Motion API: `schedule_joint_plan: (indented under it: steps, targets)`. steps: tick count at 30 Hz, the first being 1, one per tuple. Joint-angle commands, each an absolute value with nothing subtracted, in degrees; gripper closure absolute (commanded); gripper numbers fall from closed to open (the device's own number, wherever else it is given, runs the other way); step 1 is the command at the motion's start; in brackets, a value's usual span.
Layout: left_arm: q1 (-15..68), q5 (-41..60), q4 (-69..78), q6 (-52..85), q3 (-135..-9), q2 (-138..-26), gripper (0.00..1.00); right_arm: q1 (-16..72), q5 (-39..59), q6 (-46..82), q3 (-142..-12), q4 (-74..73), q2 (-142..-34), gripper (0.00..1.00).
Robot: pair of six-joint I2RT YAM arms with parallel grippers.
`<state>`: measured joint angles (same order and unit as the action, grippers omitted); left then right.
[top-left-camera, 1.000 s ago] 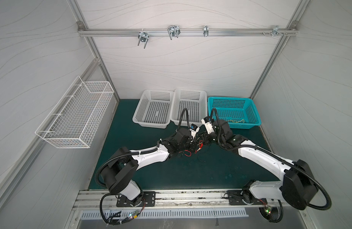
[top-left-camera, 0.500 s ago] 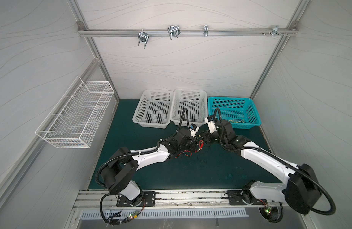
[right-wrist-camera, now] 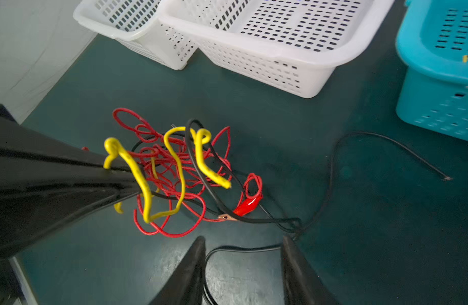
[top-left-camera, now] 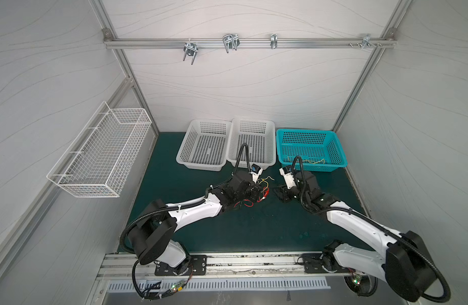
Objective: Untangle the cables
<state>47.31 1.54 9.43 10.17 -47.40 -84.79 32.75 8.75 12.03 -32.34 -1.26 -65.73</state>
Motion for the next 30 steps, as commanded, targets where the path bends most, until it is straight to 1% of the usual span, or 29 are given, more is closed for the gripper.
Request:
schedule_joint_plan:
  steps: [1, 4, 6, 7, 8, 11, 12, 13, 15, 20, 22, 25, 30]
  targets:
    - [47.1, 2.4, 10.8, 9.4, -49.0, -83.8, 1.0, 32.8, 12.8, 13.7, -32.5, -10.7, -69.6, 0.53]
    - [47.2, 2.6, 10.8, 9.5, -49.0, -83.4, 1.0, 33.1, 13.6, 14.6, -34.2, -12.4, -73.7, 0.53]
    - [47.1, 2.6, 10.8, 9.6, -49.0, -83.0, 1.0, 33.3, 13.0, 15.1, -35.3, -12.9, -75.9, 0.57]
    - [47.2, 2.7, 10.8, 9.5, -49.1, -82.9, 1.0, 33.4, 12.9, 15.3, -35.8, -13.3, -76.9, 0.61]
    - [47.1, 2.7, 10.8, 9.5, -49.1, -82.8, 1.0, 33.4, 12.2, 15.7, -36.2, -13.4, -77.4, 0.67]
    - [47.0, 2.2, 10.4, 9.1, -49.1, -82.7, 1.0, 33.4, 7.8, 16.6, -37.0, -12.5, -78.4, 0.92]
    - [46.9, 2.1, 10.3, 9.1, -49.0, -82.7, 1.0, 33.3, 6.3, 16.8, -37.0, -12.1, -78.2, 0.97]
    - [46.6, 2.0, 10.3, 9.2, -48.9, -82.7, 1.0, 33.3, 4.7, 16.9, -36.8, -11.9, -77.9, 1.0]
    - [45.9, 2.1, 10.4, 9.9, -48.6, -82.8, 1.0, 33.4, 1.8, 17.0, -36.6, -11.1, -77.3, 1.0]
    - [43.9, 2.9, 10.6, 10.8, -47.4, -82.2, 1.0, 33.2, -10.0, 18.6, -37.6, -3.3, -76.0, 1.0]
    - [43.5, 2.9, 10.4, 10.8, -47.0, -81.8, 1.0, 32.9, -13.3, 19.7, -37.2, -1.2, -75.0, 1.0]
    - [42.9, 2.7, 9.8, 10.8, -46.6, -81.0, 1.0, 31.8, -17.6, 21.8, -36.2, 1.6, -73.4, 1.0]
    - [41.6, 0.5, 8.3, 11.8, -45.9, -79.6, 1.0, 28.8, -21.6, 25.7, -34.9, 7.6, -71.7, 1.0]
